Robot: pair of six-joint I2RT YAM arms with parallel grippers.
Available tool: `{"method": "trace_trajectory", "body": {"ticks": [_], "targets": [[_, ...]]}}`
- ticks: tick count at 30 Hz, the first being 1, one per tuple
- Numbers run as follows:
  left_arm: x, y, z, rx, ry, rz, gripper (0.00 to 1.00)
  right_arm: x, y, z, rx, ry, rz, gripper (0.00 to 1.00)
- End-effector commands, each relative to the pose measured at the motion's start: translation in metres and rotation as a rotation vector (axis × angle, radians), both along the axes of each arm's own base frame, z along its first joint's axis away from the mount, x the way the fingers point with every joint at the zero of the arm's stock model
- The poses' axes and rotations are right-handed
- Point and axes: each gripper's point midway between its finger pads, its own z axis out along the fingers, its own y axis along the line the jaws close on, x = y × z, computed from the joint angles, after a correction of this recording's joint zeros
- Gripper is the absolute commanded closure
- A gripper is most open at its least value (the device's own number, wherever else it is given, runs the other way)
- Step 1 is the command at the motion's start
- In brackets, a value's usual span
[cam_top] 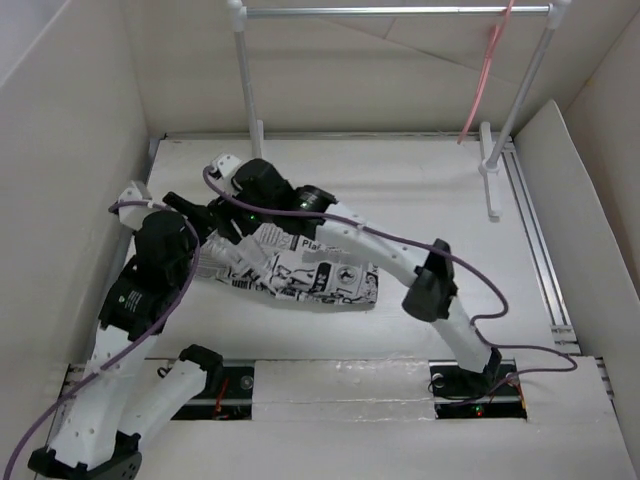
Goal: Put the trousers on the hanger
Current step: Fold the trousers at the center of the board.
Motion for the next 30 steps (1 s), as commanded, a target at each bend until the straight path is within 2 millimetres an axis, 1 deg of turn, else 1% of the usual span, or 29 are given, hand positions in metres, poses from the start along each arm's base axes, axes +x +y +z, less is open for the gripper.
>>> {"method": "trace_trajectory", "body": {"ticks": [1,2,3,4,5,6,7,8,9,10,11,12,13,14,15,16,17,18,19,20,21,22,23,24,25,26,28,29,30], "targets": [[-0.016,0.024,0.027,-0.019,-0.057,0.094,0.45,-0.046,0.052,-0.007,0.051,0.095,0.21,0.31],[-0.017,0.027,0.025,-0.013,-0.057,0.11,0.38,-0.052,0.051,-0.019,0.02,0.112,0.247,0.3],[-0.013,0.025,0.015,-0.003,-0.044,0.103,0.33,-0.054,0.046,-0.03,-0.02,0.115,0.258,0.3],[-0.011,0.022,0.007,0.0,-0.029,0.093,0.29,-0.056,0.032,-0.008,0.001,0.097,0.258,0.3],[-0.007,0.017,0.001,-0.004,-0.023,0.078,0.29,-0.056,0.014,-0.047,-0.078,0.137,0.252,0.31],[-0.003,0.013,-0.015,0.003,0.008,0.069,0.29,-0.052,0.009,-0.035,-0.026,0.099,0.24,0.32],[0.004,0.007,-0.028,0.013,0.04,0.054,0.29,-0.057,-0.016,0.007,0.044,0.049,0.222,0.37],[0.012,-0.004,-0.032,-0.002,0.03,0.012,0.29,-0.063,-0.041,-0.04,-0.032,0.107,0.208,0.4],[0.018,-0.01,-0.052,0.013,0.064,-0.008,0.29,-0.056,-0.056,-0.038,-0.006,0.092,0.182,0.45],[0.027,-0.017,-0.069,0.033,0.111,-0.022,0.3,-0.062,-0.081,-0.02,0.021,0.068,0.16,0.65],[0.035,-0.022,-0.076,0.035,0.118,-0.035,0.3,-0.06,-0.099,-0.034,-0.011,0.073,0.119,0.77],[0.041,-0.024,-0.089,0.055,0.146,-0.034,0.3,-0.067,-0.126,-0.078,-0.102,0.125,0.087,0.86],[0.051,-0.028,-0.109,0.084,0.202,-0.034,0.3,-0.061,-0.149,-0.09,-0.131,0.139,0.038,1.0],[0.06,-0.027,-0.116,0.106,0.21,-0.027,0.3,-0.062,-0.17,-0.091,-0.139,0.14,0.01,1.0],[0.066,-0.028,-0.125,0.128,0.231,-0.025,0.31,-0.068,-0.191,-0.122,-0.188,0.185,-0.004,1.0],[0.074,-0.031,-0.146,0.157,0.288,-0.023,0.31,-0.06,-0.208,-0.128,-0.184,0.194,-0.041,1.0],[0.085,-0.033,-0.163,0.151,0.334,-0.068,0.31,-0.061,-0.224,-0.142,-0.175,0.215,-0.053,1.0],[0.091,-0.024,-0.159,0.143,0.321,-0.04,0.31,-0.059,-0.222,-0.135,-0.155,0.197,-0.052,1.0],[0.096,-0.02,-0.182,0.135,0.385,-0.038,0.32,-0.063,-0.234,-0.153,-0.179,0.227,-0.064,1.0],[0.1,-0.019,-0.191,0.101,0.411,-0.055,0.32,-0.057,-0.245,-0.161,-0.189,0.23,-0.086,1.0],[0.101,0.003,-0.208,0.076,0.452,-0.007,0.32,-0.053,-0.25,-0.17,-0.198,0.239,-0.101,1.0],[0.101,0.011,-0.229,0.06,0.504,-0.002,0.33,-0.057,-0.261,-0.189,-0.225,0.277,-0.11,1.0],[0.099,0.016,-0.24,0.035,0.528,-0.002,0.33,-0.054,-0.27,-0.198,-0.224,0.302,-0.122,1.0],[0.093,0.037,-0.255,0.026,0.576,0.049,0.33,-0.051,-0.275,-0.207,-0.224,0.314,-0.135,1.0],[0.085,0.049,-0.273,0.031,0.634,0.077,0.33,-0.052,-0.282,-0.217,-0.236,0.331,-0.148,1.0],[0.077,0.058,-0.281,0.029,0.67,0.103,0.34,-0.057,-0.292,-0.231,-0.257,0.357,-0.151,1.0],[0.055,0.077,-0.304,0.007,0.747,0.153,0.34,-0.057,-0.308,-0.247,-0.283,0.408,-0.195,1.0],[0.045,0.078,-0.312,-0.021,0.784,0.17,0.33,-0.061,-0.318,-0.257,-0.318,0.402,-0.181,1.0],[0.038,0.074,-0.317,-0.036,0.805,0.161,0.34,-0.057,-0.326,-0.261,-0.318,0.408,-0.2,1.0]]}}
